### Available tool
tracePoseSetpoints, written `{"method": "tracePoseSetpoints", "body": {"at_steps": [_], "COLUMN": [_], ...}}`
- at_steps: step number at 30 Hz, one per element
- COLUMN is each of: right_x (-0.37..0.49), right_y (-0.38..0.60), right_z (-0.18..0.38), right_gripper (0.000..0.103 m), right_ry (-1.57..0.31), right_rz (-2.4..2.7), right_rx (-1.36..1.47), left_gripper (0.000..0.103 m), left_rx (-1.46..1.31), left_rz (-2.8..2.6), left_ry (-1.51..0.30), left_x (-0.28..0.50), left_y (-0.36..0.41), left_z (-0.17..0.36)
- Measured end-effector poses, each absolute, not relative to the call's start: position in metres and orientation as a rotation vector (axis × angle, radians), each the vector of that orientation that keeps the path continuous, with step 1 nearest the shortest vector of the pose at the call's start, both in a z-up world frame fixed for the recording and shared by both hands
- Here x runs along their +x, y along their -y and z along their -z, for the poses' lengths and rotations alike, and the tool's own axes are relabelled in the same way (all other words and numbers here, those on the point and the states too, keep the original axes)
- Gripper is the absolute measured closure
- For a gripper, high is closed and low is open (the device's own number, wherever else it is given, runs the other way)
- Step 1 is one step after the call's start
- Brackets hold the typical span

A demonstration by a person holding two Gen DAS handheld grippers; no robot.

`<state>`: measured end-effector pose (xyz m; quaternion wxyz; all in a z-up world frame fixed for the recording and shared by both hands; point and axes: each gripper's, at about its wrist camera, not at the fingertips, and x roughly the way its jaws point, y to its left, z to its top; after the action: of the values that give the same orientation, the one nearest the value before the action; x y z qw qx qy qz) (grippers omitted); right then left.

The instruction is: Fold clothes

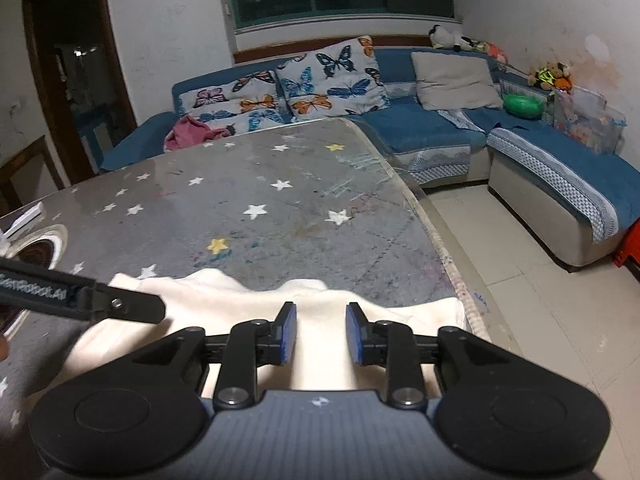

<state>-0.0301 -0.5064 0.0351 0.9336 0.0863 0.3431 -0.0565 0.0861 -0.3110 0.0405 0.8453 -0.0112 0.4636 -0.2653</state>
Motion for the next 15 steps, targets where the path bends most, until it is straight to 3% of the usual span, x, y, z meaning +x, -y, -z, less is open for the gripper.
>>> {"method": "tracePoseSetpoints", "body": {"at_steps": [12, 15], "right_x": [-0.082, -0.098], "right_y": [0.471, 0.466], "right_z": [-0.039, -0.039], "right_gripper": [0.074, 0.064], "right_ry": [-0.736, -0.737], "right_rz": [0.023, 0.020], "right_rx": [0.089, 0.080], "left_gripper": [0.040, 0.040], "left_rx": [0.033, 0.053], "left_rz": [0.618, 0.625], "left_ry": [-0.934, -0.918], "left_x": [0.032, 0.016], "left_y": [0.284, 0.275], "left_z": [-0.043, -0.041]}}
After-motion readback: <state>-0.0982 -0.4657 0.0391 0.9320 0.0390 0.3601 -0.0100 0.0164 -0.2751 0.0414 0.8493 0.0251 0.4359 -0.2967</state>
